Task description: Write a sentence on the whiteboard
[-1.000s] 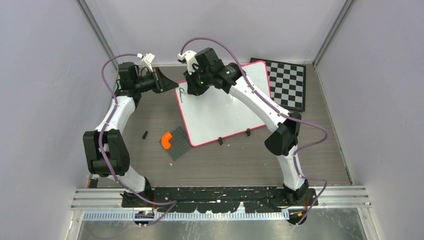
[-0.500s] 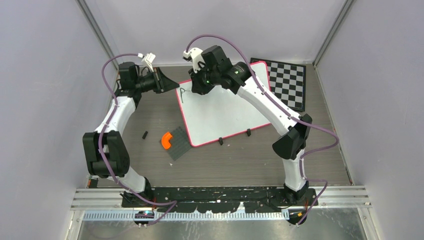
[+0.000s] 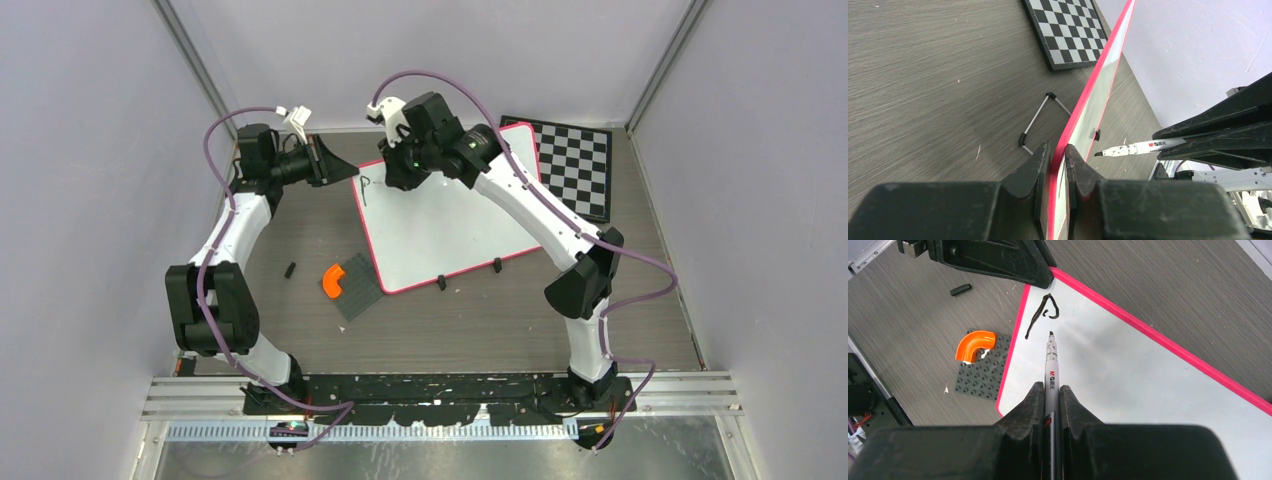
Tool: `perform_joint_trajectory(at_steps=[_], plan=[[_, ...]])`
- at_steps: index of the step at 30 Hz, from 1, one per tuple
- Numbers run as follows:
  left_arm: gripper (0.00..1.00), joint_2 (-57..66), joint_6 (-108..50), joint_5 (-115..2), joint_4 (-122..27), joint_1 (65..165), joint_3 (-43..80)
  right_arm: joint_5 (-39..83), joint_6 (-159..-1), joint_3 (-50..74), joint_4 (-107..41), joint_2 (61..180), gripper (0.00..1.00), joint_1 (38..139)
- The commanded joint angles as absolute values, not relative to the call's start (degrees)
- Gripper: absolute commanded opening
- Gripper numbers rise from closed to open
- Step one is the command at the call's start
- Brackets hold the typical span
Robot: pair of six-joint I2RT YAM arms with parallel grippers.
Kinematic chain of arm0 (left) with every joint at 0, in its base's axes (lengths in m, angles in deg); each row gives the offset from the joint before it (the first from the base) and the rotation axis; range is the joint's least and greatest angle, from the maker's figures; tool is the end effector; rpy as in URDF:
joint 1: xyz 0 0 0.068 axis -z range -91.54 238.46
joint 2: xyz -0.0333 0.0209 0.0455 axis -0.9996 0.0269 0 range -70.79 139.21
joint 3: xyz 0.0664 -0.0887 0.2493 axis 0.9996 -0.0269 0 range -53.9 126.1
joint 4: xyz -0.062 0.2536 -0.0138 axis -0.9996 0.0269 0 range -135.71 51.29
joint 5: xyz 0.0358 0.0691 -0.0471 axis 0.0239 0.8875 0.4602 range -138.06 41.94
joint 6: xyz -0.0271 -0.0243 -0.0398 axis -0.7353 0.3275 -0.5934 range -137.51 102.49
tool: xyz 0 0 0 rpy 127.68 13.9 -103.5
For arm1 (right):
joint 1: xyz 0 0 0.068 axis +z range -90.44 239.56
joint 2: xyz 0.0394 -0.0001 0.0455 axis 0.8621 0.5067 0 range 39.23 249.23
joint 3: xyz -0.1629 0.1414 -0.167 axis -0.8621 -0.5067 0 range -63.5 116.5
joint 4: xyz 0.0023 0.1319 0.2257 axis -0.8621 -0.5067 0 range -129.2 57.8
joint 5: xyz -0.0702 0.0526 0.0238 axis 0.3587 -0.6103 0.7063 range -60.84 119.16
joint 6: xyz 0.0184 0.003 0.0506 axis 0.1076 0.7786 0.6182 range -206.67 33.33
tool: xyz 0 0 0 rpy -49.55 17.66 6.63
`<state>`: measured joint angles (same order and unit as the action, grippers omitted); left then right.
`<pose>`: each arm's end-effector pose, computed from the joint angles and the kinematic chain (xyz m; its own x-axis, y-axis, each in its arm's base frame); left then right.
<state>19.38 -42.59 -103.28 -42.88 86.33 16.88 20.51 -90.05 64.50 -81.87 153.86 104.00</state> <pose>0.3599 -0.0159 0.3170 -0.6554 -0.2663 -0.7068 0.5088 0.5359 -0.6737 0.3120 0.3137 0.4039 -0.3760 -0.4504 -0.8098 -0.8024 0.5954 0.0414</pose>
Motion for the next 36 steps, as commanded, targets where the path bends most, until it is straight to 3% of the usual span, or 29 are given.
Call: perform_joint_trajectory(at_steps=[1, 21, 36], plan=[[0.0, 17.11, -42.96, -103.37, -42.72, 86.82, 17.4, 21.38, -90.89, 66.16, -81.68, 154.14, 0.0, 104.08], [0.0, 17.27, -42.3, -102.99, -42.61, 87.05, 17.26, 21.0, -91.04, 68.77, -81.97, 157.86, 0.0, 104.49], [0.0, 17.31, -41.83, -102.92, -42.22, 87.05, 17.2, 20.8, -92.5, 62.13, -81.89, 155.34, 0.0, 104.65]])
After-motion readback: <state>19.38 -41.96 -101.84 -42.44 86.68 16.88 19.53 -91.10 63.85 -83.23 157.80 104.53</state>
